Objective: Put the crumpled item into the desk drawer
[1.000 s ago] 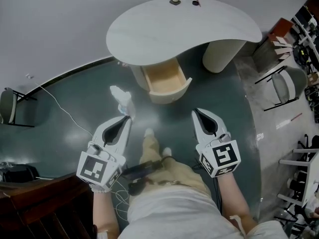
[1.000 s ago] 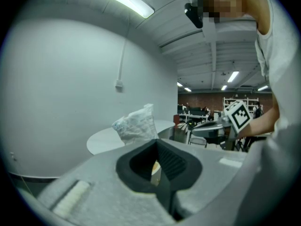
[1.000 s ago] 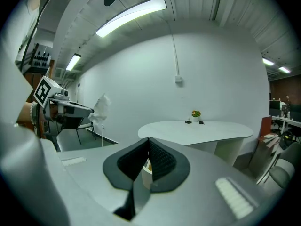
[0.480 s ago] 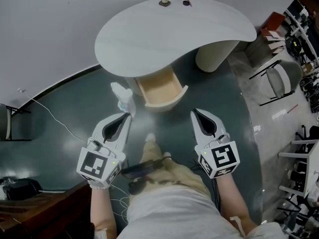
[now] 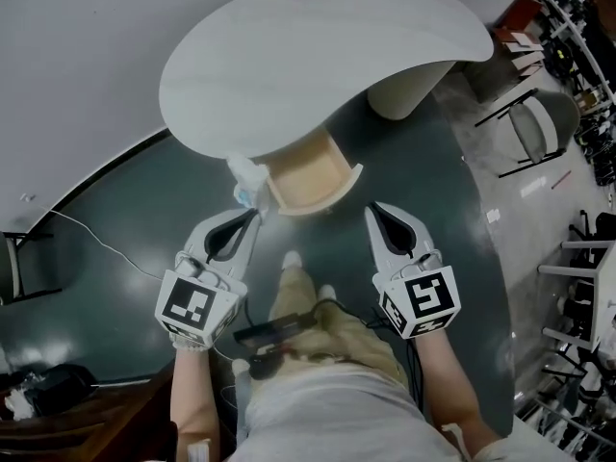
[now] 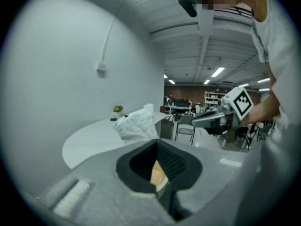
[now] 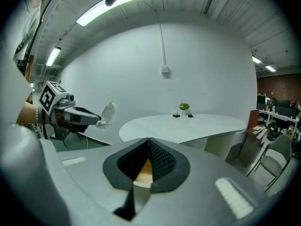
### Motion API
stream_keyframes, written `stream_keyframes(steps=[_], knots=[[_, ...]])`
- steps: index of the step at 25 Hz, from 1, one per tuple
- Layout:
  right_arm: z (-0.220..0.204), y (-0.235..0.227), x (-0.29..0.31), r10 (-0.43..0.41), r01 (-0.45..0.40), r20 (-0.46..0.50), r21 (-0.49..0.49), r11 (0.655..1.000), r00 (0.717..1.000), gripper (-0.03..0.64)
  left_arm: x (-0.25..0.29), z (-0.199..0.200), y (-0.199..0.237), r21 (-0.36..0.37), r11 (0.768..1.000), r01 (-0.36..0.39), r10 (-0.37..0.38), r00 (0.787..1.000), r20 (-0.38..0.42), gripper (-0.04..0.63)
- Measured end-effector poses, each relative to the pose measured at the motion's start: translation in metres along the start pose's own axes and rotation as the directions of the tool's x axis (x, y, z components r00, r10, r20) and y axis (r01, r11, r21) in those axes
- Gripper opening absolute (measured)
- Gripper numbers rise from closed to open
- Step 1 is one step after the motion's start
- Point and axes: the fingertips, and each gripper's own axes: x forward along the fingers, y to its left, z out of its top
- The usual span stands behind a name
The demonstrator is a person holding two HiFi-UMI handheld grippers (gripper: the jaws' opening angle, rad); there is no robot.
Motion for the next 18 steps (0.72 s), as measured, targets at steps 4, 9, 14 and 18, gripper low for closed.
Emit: stream_keyframes(steps=[4, 9, 14, 18], knots=[[-0.006, -0.009, 0.016, -0.022, 0.022, -0.015, 0.017, 1.0, 1.0, 0.005, 0.028, -0.012, 0.005, 0.016, 0.998, 0.056, -0.055, 0.998, -0.041, -0.002], [-0.016, -0.012, 0.027, -0.035, 0.036, -0.04, 0.031, 0.999, 0.999, 0.005, 0.051, -0.033, 0.006, 0.038, 0.993, 0.11, -0.106, 0.991, -0.084, -0.002], [-0.029, -0.022, 0.037, -0.048, 0.052, -0.074, 0.05, 0.997, 0.996, 0.005, 0.077, -0.059, 0.007, 0.039, 0.987, 0.154, -0.146, 0.979, -0.145, -0.002], [-0.04, -0.024, 0.042, -0.059, 0.065, -0.091, 0.059, 0.996, 0.994, 0.005, 0.089, -0.076, 0.007, 0.039, 0.983, 0.182, -0.173, 0.969, -0.175, -0.002]])
